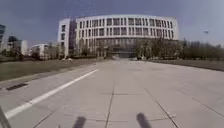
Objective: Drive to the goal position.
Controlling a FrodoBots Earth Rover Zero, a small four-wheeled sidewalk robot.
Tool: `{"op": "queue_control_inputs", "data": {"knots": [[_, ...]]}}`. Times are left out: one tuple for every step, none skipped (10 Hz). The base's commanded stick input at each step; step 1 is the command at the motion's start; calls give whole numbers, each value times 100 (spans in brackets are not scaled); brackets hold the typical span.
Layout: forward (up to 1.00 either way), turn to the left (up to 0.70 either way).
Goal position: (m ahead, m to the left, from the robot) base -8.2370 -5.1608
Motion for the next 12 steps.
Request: {"op": "queue_control_inputs", "data": {"knots": [[100,0],[100,0],[100,0],[100,0],[100,0],[100,0],[100,0],[100,-19],[100,-37],[100,-40],[100,-40],[100,-40]]}}
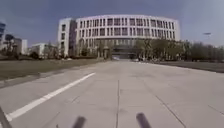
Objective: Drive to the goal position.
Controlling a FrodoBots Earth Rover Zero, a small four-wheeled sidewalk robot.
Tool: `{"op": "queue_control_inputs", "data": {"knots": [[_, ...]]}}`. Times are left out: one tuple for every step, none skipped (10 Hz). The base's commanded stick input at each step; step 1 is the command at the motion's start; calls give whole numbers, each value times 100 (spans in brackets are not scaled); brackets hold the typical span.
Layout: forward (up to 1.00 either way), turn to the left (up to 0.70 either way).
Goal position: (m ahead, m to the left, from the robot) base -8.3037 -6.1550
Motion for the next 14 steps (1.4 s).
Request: {"op": "queue_control_inputs", "data": {"knots": [[100,-40],[100,-40],[100,-40],[100,-36],[100,-27],[100,-6],[100,0],[100,0],[100,0],[100,0],[100,0],[100,0],[100,0],[100,0]]}}
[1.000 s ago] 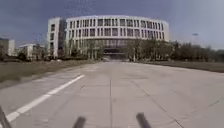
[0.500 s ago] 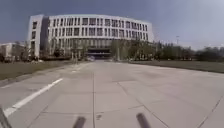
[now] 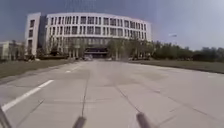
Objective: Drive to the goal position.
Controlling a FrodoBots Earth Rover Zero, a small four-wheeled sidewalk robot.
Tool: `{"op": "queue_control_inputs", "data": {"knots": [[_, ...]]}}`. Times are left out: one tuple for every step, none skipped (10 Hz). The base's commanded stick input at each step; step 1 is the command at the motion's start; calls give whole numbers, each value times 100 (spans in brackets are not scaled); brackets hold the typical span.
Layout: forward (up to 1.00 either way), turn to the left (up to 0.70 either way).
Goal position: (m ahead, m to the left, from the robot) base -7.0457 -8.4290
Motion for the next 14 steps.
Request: {"op": "queue_control_inputs", "data": {"knots": [[100,-14],[100,-40],[100,-40],[100,-40],[100,-40],[100,-40],[100,-40],[100,-40],[100,-40],[100,-40],[100,-40],[100,-40],[100,-40],[100,-40]]}}
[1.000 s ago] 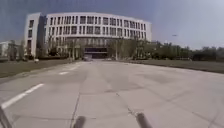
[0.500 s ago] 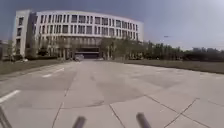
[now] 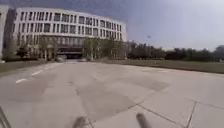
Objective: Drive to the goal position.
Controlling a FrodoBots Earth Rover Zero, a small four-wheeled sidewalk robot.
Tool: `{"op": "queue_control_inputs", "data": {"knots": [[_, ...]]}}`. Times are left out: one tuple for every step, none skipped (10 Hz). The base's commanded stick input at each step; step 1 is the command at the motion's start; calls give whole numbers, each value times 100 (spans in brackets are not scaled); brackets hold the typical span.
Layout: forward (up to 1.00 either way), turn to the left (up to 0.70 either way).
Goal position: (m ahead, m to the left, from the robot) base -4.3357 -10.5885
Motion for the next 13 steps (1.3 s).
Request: {"op": "queue_control_inputs", "data": {"knots": [[100,-40],[100,-40],[100,-40],[100,-40],[100,-40],[100,-40],[100,-40],[100,-40],[100,-40],[100,-40],[100,-40],[100,-40],[100,-40]]}}
